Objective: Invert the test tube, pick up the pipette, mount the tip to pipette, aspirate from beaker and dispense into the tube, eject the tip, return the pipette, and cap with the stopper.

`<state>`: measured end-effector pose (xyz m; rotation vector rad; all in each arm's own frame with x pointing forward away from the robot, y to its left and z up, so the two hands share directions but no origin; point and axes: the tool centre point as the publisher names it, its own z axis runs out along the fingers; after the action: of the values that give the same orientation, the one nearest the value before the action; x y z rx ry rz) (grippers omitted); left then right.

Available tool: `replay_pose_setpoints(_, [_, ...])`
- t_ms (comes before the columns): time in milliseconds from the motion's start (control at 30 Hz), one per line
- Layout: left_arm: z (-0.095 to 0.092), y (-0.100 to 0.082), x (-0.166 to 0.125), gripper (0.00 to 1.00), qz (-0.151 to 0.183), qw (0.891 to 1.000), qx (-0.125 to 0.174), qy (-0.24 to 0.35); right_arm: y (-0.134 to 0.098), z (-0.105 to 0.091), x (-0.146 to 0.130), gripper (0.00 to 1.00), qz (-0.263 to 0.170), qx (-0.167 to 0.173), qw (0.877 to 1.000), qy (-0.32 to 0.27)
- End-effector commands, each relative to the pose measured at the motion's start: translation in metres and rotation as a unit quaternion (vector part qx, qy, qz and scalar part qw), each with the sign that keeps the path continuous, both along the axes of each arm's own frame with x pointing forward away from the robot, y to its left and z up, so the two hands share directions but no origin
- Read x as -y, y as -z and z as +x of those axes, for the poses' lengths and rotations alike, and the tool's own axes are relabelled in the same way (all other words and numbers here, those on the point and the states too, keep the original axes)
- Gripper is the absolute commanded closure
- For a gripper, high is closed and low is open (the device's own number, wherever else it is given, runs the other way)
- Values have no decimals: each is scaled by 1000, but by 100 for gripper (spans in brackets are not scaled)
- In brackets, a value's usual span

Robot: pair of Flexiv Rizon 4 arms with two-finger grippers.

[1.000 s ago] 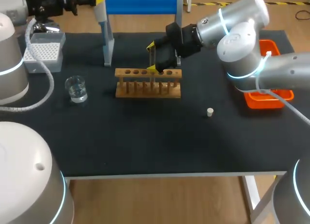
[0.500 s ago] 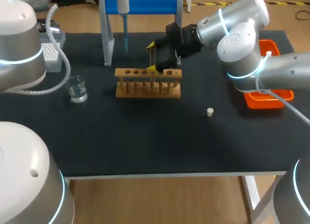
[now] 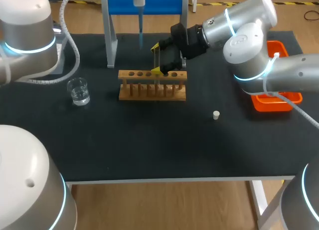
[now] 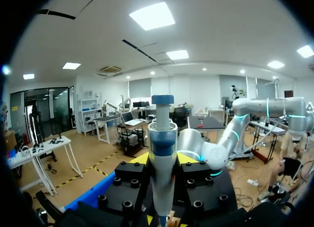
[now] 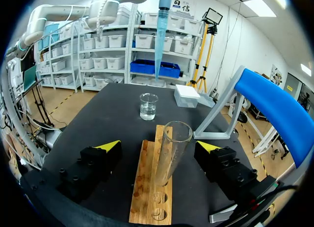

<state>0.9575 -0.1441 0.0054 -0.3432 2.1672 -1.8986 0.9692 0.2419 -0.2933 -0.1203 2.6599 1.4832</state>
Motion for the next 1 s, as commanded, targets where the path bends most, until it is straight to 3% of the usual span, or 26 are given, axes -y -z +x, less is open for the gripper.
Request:
replay_pose_setpoints(33, [9,0,7,100,0,1000,-1,8,-1,0,1,0,-2,-1,1000,-1])
replay_pose_setpoints(633, [20,-4,33,100,-11,999,0,40,-1,0,1,0,-2,-1,1000,-1])
replay_pose_setpoints(1000, [21,3,41,100,-14,999,-2,52,-1,0,1,0,-2,-1,1000,-1])
